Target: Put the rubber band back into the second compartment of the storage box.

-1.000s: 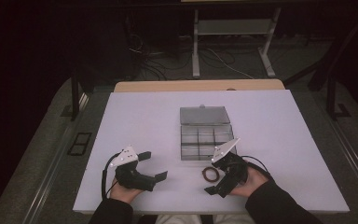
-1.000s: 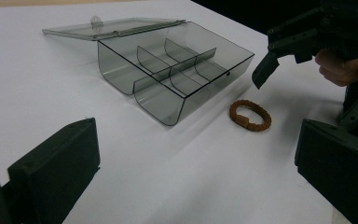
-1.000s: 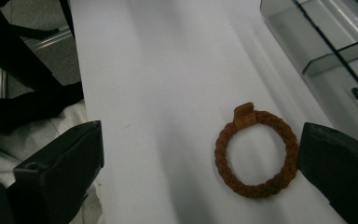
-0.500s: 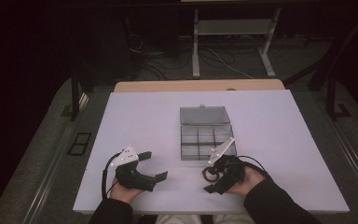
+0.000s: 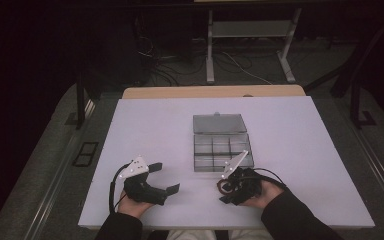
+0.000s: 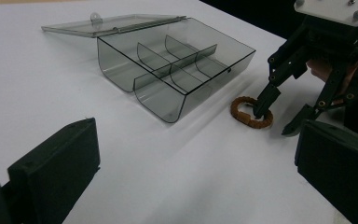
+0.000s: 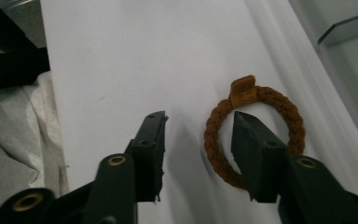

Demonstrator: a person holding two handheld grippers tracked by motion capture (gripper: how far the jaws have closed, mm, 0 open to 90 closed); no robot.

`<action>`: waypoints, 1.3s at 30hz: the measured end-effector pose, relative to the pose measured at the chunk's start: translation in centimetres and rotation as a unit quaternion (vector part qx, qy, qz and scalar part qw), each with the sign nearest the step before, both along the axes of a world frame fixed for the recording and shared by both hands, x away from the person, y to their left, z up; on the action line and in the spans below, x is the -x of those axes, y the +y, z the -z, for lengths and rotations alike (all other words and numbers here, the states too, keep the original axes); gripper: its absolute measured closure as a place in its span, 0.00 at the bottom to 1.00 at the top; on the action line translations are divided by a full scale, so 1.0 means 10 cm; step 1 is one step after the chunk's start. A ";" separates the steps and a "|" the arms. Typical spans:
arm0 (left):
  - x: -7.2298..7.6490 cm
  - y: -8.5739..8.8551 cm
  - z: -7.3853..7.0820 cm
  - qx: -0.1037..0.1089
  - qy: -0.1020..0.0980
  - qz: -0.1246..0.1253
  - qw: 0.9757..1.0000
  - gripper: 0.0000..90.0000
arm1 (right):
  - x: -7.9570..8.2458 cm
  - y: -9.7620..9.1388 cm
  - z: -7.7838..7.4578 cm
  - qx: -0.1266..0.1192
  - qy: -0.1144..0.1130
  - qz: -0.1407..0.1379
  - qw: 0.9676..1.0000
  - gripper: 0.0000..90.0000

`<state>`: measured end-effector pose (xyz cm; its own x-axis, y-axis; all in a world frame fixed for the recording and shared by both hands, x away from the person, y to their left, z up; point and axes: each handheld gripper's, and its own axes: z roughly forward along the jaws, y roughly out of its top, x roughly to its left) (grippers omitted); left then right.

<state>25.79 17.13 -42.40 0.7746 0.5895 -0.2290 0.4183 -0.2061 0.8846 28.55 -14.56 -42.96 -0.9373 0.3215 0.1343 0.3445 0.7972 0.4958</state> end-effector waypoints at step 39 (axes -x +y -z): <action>0.00 0.00 0.01 -0.004 0.003 -0.001 1.000 0.00 | -0.11 -0.23 -0.15 -0.064 0.042 0.018 0.997 0.93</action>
<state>25.81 17.14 -42.47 0.7719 0.5934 -0.2279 0.4234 -0.2125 0.8807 29.62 -16.91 -41.48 -0.9089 0.3309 0.2539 0.4171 0.7157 0.5602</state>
